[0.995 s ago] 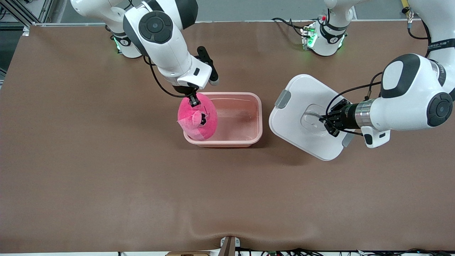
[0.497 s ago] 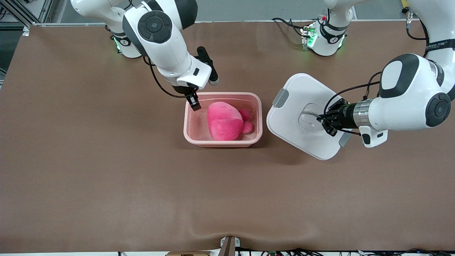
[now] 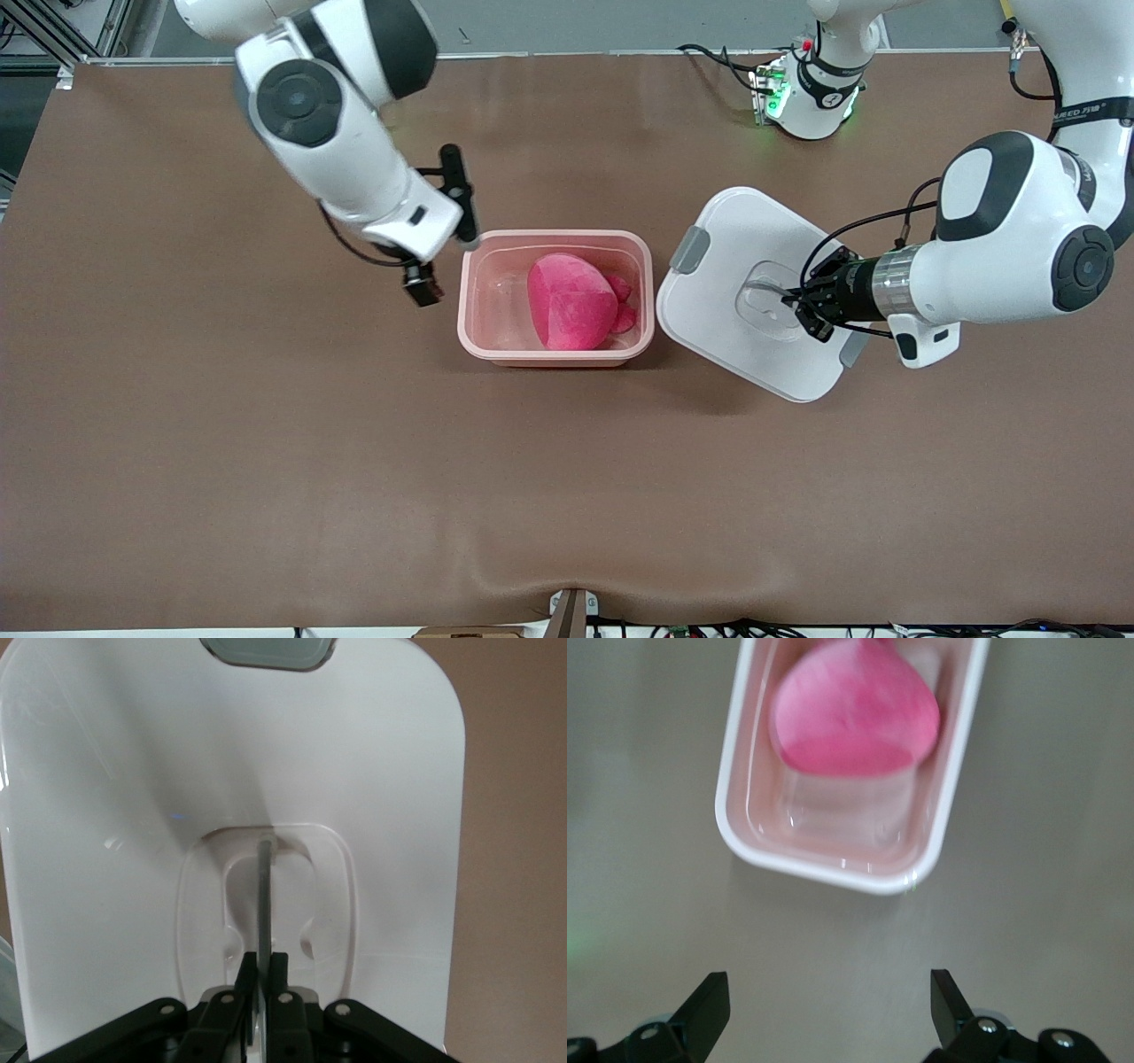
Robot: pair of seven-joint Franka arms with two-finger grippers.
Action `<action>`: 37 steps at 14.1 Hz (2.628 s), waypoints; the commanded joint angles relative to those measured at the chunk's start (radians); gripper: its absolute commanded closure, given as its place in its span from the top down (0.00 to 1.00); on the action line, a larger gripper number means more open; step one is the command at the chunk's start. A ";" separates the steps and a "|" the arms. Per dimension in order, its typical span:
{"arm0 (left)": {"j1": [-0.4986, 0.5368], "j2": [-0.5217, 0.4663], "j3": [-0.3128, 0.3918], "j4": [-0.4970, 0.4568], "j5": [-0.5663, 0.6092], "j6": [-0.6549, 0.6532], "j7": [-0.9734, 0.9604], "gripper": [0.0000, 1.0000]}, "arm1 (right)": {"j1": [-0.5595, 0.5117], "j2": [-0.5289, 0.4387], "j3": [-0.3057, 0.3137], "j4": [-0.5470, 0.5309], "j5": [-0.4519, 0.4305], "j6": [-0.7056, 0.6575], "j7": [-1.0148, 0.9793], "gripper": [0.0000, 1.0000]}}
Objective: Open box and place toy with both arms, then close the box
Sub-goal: 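Withdraw the right gripper while the left gripper carries the lid over the box, then lower the lid onto the box and press it down with the left gripper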
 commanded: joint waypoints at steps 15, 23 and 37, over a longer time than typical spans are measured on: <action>-0.456 0.017 -0.002 0.001 0.372 0.361 -0.819 0.00 | -0.459 -0.092 -0.028 0.087 -0.038 -0.283 0.584 1.00; -0.632 0.130 0.001 0.033 0.751 0.409 -1.203 0.00 | -0.559 -0.228 -0.024 -0.030 -0.098 -0.144 0.871 1.00; -0.775 0.261 0.006 0.104 0.935 0.426 -1.438 0.00 | -0.588 -0.259 -0.019 -0.067 -0.075 -0.170 1.230 1.00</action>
